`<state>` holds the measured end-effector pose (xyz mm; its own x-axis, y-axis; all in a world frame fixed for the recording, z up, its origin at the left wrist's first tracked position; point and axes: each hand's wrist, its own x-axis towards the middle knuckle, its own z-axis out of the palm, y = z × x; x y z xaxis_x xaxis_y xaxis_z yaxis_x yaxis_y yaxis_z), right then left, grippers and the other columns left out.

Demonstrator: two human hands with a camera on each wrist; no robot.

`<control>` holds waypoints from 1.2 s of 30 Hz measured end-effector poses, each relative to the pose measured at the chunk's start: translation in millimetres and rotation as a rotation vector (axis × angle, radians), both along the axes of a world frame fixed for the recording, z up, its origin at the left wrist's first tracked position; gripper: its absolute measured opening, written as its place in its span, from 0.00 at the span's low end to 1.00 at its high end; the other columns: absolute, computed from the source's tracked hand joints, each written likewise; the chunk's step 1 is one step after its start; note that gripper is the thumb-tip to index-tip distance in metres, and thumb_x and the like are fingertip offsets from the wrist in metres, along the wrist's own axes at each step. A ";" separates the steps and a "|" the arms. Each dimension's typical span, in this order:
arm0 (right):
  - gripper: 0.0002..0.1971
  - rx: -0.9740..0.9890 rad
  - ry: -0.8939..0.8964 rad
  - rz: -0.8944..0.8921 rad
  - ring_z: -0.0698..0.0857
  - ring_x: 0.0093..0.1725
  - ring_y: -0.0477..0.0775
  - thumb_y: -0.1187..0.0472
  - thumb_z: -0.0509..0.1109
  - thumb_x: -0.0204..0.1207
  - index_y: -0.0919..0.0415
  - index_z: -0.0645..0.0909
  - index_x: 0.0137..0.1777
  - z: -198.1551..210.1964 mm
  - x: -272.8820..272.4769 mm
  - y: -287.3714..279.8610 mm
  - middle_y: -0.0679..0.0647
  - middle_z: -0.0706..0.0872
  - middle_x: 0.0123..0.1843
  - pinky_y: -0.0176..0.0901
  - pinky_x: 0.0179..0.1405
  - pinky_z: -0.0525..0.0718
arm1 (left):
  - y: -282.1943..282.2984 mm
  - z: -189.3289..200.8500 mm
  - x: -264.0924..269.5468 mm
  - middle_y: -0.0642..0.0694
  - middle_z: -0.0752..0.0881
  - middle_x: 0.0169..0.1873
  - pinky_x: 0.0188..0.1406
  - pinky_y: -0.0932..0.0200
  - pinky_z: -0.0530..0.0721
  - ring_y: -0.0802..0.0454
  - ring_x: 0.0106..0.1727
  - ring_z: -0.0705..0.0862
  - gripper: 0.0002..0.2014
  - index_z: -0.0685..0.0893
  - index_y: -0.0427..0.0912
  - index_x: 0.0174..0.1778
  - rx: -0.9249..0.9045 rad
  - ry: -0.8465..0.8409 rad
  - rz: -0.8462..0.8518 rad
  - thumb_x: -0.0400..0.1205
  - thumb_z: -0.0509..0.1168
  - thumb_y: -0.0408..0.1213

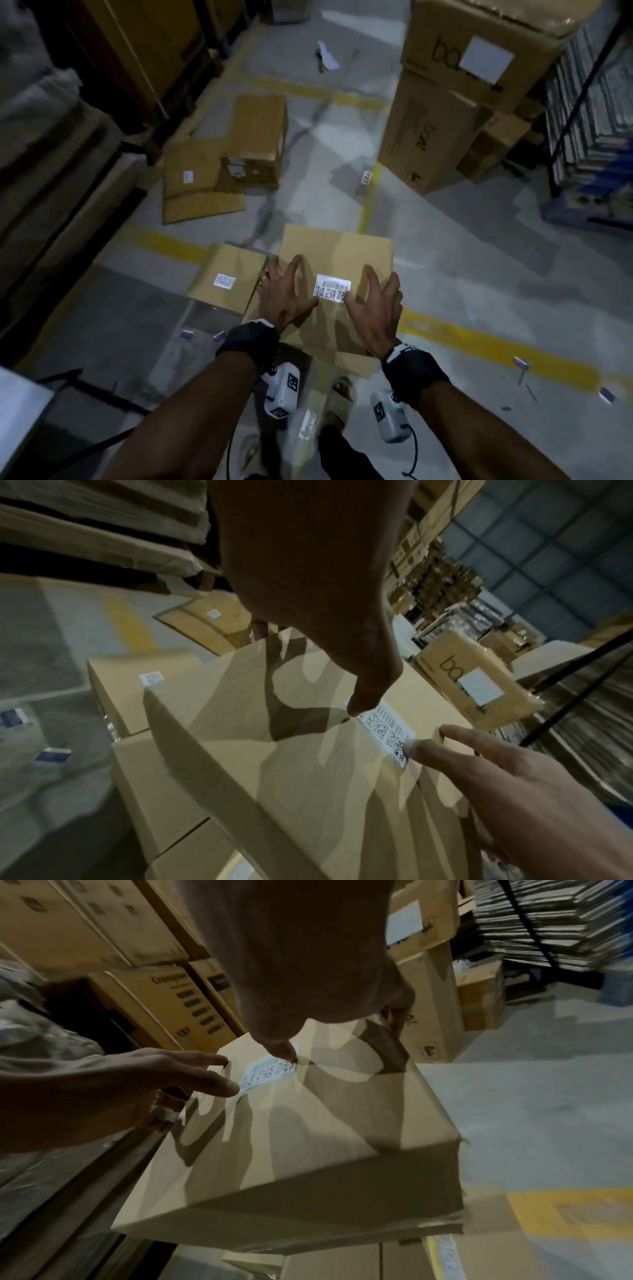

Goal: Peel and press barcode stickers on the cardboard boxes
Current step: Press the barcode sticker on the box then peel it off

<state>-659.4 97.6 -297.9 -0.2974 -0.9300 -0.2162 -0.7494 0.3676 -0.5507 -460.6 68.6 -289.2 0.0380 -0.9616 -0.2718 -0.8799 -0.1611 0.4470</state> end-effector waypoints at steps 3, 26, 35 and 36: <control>0.39 -0.086 -0.017 0.007 0.71 0.74 0.75 0.42 0.77 0.71 0.45 0.70 0.82 31.8 18.5 0.5 0.65 0.61 0.82 0.66 0.72 0.74 | 9.2 37.5 20.0 0.33 0.62 0.80 0.70 0.31 0.72 0.28 0.74 0.67 0.52 0.63 0.59 0.86 -0.092 -0.020 0.032 0.67 0.77 0.64; 0.34 -0.648 -0.166 0.333 0.68 0.80 0.69 0.39 0.76 0.72 0.44 0.76 0.79 289.1 279.2 111.2 0.63 0.67 0.83 0.64 0.78 0.68 | 202.4 298.5 274.1 0.40 0.68 0.71 0.68 0.37 0.75 0.34 0.67 0.71 0.48 0.70 0.62 0.79 -0.737 -0.165 0.436 0.60 0.66 0.73; 0.36 -0.659 -0.236 0.609 0.72 0.76 0.69 0.38 0.76 0.73 0.45 0.76 0.81 325.1 423.0 180.9 0.64 0.69 0.82 0.58 0.73 0.72 | 320.7 328.6 400.4 0.40 0.68 0.71 0.67 0.39 0.73 0.35 0.68 0.70 0.48 0.71 0.61 0.77 -0.774 -0.300 0.666 0.60 0.65 0.75; 0.36 -0.646 -0.237 0.642 0.72 0.75 0.69 0.38 0.76 0.73 0.46 0.75 0.81 324.9 437.1 187.5 0.63 0.68 0.82 0.58 0.73 0.73 | 332.8 328.0 411.5 0.39 0.68 0.70 0.67 0.40 0.74 0.35 0.68 0.70 0.48 0.71 0.61 0.77 -0.768 -0.315 0.690 0.60 0.65 0.75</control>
